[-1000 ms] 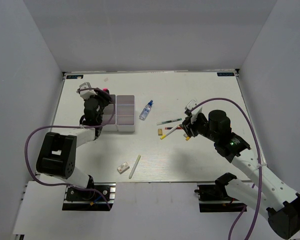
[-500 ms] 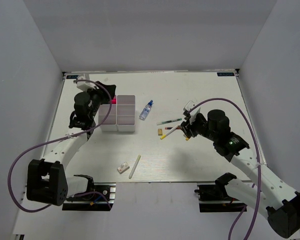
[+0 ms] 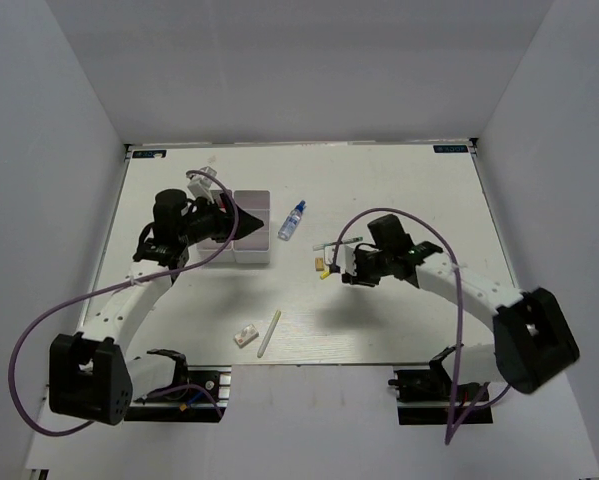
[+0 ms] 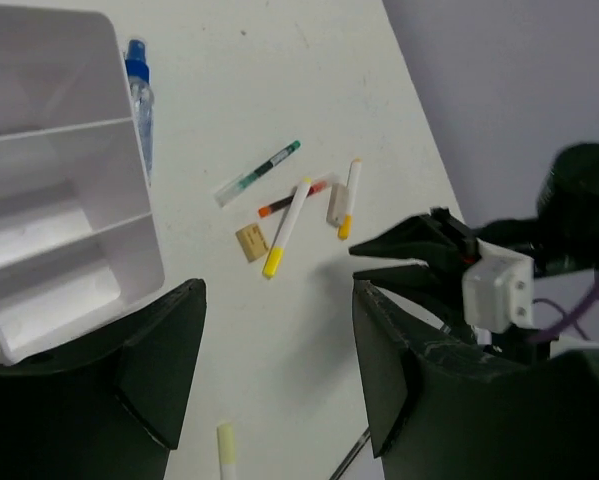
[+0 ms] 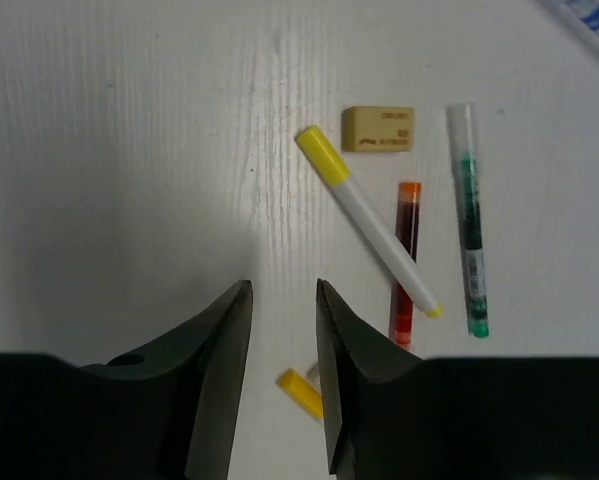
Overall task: Sort the stationery into containers
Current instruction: Grab a piece of stationery with the right arm
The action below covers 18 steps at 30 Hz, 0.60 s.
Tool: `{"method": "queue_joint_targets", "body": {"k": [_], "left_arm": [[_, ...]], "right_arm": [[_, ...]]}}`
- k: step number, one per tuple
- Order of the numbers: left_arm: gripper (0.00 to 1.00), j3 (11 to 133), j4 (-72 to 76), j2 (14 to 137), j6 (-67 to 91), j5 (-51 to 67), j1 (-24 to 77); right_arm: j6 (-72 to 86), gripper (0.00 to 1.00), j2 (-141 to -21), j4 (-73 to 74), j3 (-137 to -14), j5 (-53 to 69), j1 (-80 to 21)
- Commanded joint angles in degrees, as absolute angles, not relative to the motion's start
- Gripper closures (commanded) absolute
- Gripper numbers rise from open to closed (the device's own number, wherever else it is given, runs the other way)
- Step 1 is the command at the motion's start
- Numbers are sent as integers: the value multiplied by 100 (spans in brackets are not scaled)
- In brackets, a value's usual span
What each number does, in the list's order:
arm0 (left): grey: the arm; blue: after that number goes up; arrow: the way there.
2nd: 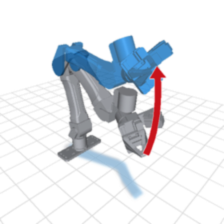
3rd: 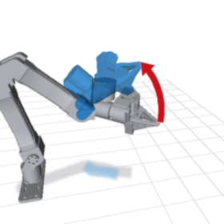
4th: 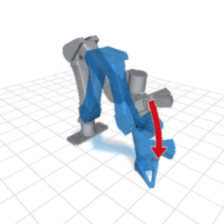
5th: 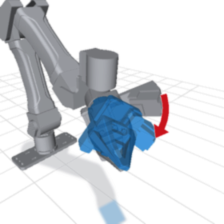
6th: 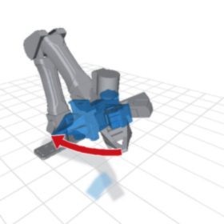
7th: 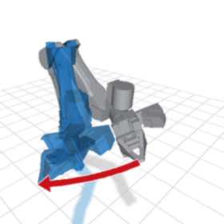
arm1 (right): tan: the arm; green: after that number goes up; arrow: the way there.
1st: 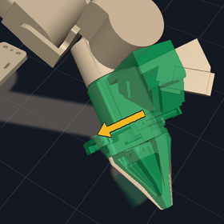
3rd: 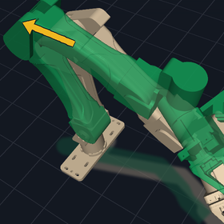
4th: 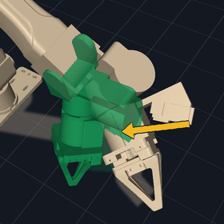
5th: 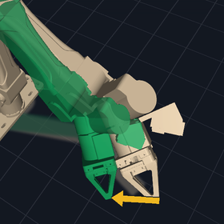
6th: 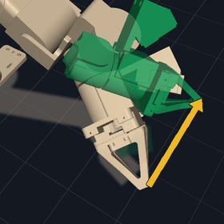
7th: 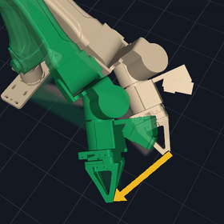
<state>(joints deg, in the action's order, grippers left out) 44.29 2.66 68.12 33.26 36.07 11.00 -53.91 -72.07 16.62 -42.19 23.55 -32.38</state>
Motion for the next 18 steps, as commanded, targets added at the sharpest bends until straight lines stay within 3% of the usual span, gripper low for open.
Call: {"method": "queue_joint_targets", "body": {"k": [1,7,13,18], "left_arm": [[30,4552,-824,6162,2550,3491,1134],[30,3859,-555,4739,2645,3366,1187],[30,3920,-703,4280,2575,3190,1187],[30,3920,-703,4061,2575,3121,1187]], "right_arm": [[-7197,62,-7942,2354,-4851,2646,-3261],[-7936,42,-8840,2277,-5247,2531,-3296],[-8234,41,-9271,2144,-5677,2382,-3392],[-8270,45,-9799,2364,-6116,2171,-3559]]}}
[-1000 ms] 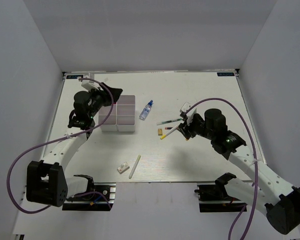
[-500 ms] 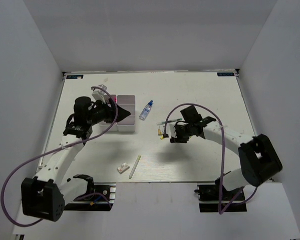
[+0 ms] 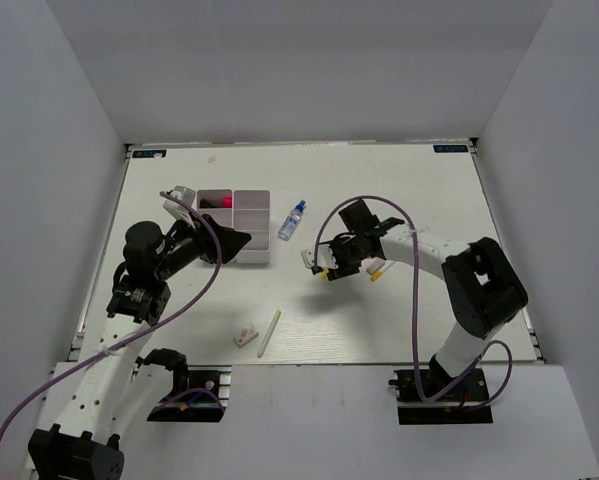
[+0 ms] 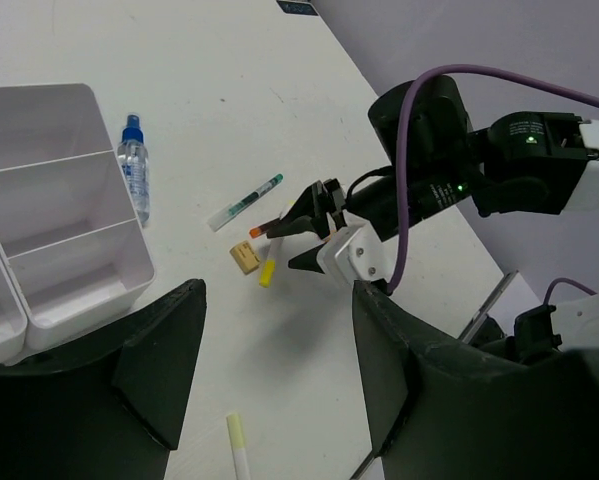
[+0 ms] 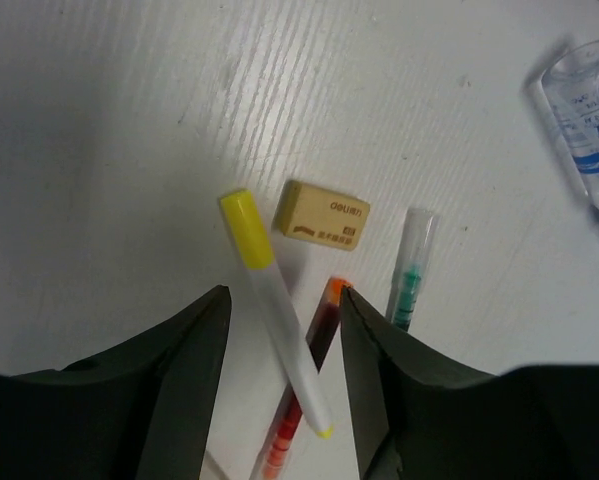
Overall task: Sort the stationery into containers
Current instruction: Grab a piece of stationery with the right arm
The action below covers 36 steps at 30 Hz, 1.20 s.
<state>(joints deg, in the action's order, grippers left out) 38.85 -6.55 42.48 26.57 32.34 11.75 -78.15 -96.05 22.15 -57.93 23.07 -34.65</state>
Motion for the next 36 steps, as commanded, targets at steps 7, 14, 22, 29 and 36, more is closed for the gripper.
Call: {"method": "queue_joint_targets", "body": {"k": [7,14,22,29,36], "left_arm": [[30,3920,-756,3999,2575,3067,1187],[30,3920,-756,3999,2575,3067,1187],[30,3920,-861,3814,2522,2804,1187],[30,3973,-1028,3753,2522,2479,1187],[30,3973,-1081,3753,2522,2479,1187]], "right_arm": [[-8596,59,-10467,3365,-6846,2180,-3665],[-8587,59,-10687,3595,-7013,1996,-3683],[-8499,87,-11319,4359,-7444,2004,-3700],[-8175,100,-10760,4658,-7733,2731,-3700],[-7016,100,-9977,4229,-8752,3419,-3718]]}}
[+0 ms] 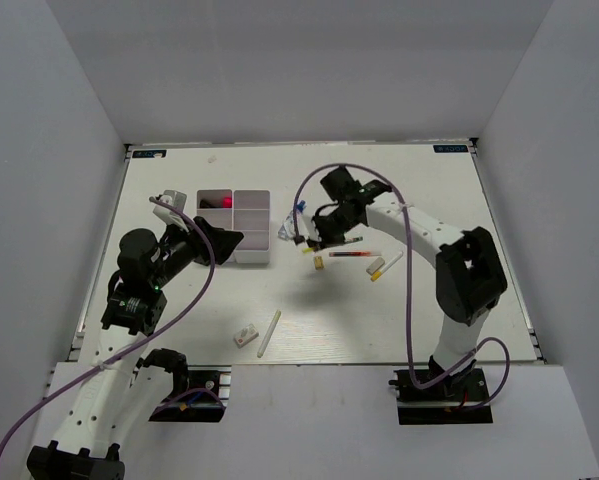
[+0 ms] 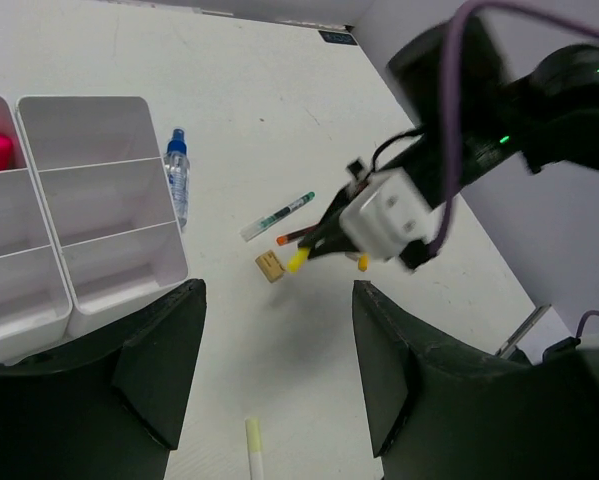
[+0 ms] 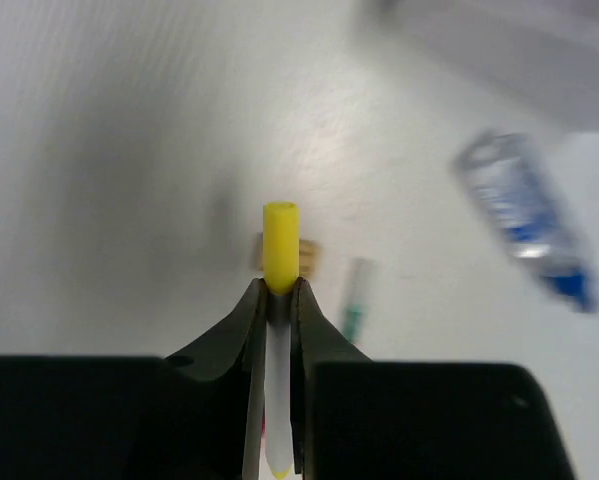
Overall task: Sort the stationery into containers
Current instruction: Grab a piece of stationery with the right arm, then place the stationery into the container
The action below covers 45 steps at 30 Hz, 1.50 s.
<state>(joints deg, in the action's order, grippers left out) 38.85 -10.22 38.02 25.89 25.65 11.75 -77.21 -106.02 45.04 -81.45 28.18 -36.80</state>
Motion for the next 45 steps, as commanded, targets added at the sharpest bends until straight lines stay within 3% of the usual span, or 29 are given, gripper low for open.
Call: {"method": "queue_joint_targets", "body": {"k": [1,10,18,28,45], "left_arm": [[30,3973,-1081,3753,2522,2479,1187],[30,3973,-1134,3647,2418,2172,1134],[30,3973,-1248,3595,2303,1917,1081],[30,4025,-1301,3647,2197,1863,1081],[30,4025,-1301,3647,2145,1916,1081]], "right_arm": [[-6909,100,-9958,3688,-8867,3462,-3718],[-5372,100,-10510,1857,-9957,3621,-3902],[-4791,100,-11722,1670,-11879,3805,-3964],[-3665,100,-13024,1187,-13068,4640,-3990],[-2971,100,-13544,949,-12946,5080,-3982]]}}
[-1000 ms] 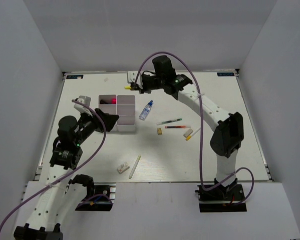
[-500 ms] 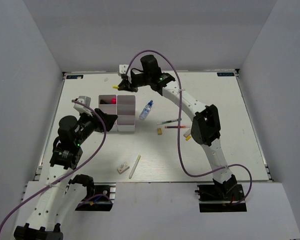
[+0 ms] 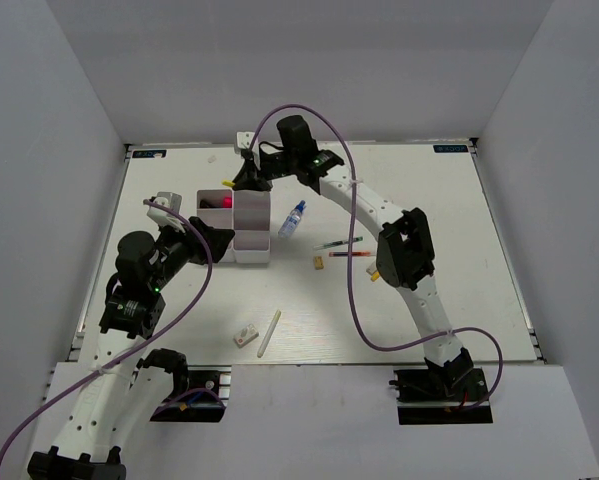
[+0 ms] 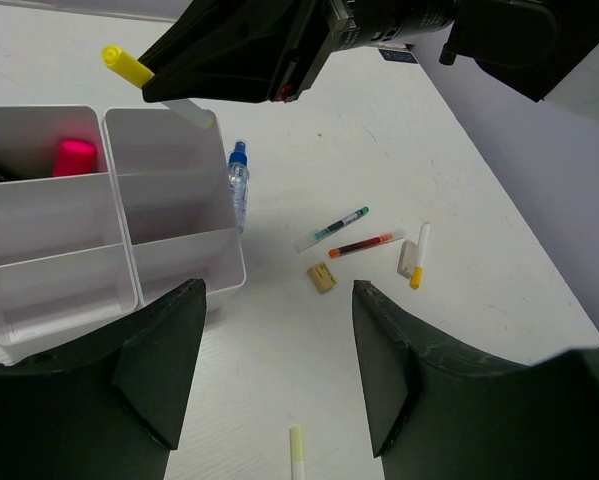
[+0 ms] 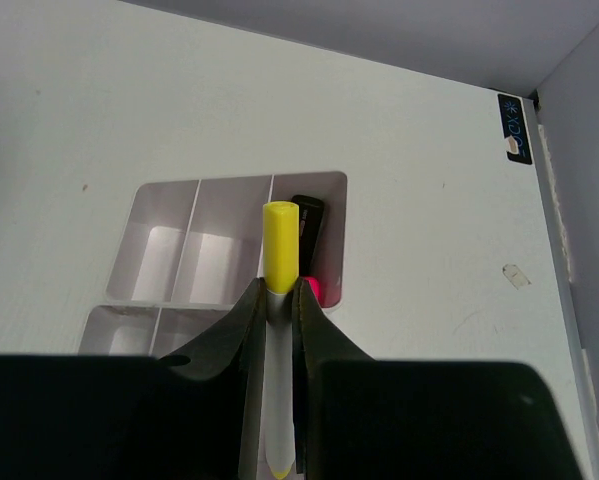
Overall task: Sort the stationery into containers
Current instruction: Place the stationery into the container
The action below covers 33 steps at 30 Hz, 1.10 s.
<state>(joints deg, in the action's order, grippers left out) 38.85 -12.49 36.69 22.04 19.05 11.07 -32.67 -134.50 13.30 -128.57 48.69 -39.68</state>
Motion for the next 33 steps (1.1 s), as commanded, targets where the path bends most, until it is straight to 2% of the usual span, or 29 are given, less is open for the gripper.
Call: {"method": "queue_joint_targets", "body": {"k": [1,5,12,18,20,23,33], "left_arm": [[30,4025,-1301,3647,2145,1916,1081],[30,4025,-1301,3647,2145,1969,1081],[30,4025,-1301,3700,2145,1969,1081],[30,4025,-1301,3771,2145,1969,1081],[30,4025,-1301,3832,2145,1969,1081],[30,3973,-1230,4042,2145,2048,1081],[35,3973,-1125,4789,2145,2566,1168]], "right_arm": [[-2953,100,-13605,914,-12955,5089,-3981],[-2918,100,-13693,870,-12955,5124,-3964],[-2821,92,-13851,774,-12946,5186,-3929],[-2848,77,-13896,773,-12929,5098,-3876],[-2865,65,-13895,817,-12911,5141,-3876],[-2874,58,-13764,914,-12902,5220,-3832],[-2971,55,-12499,1204,-11965,4819,-3621]]}}
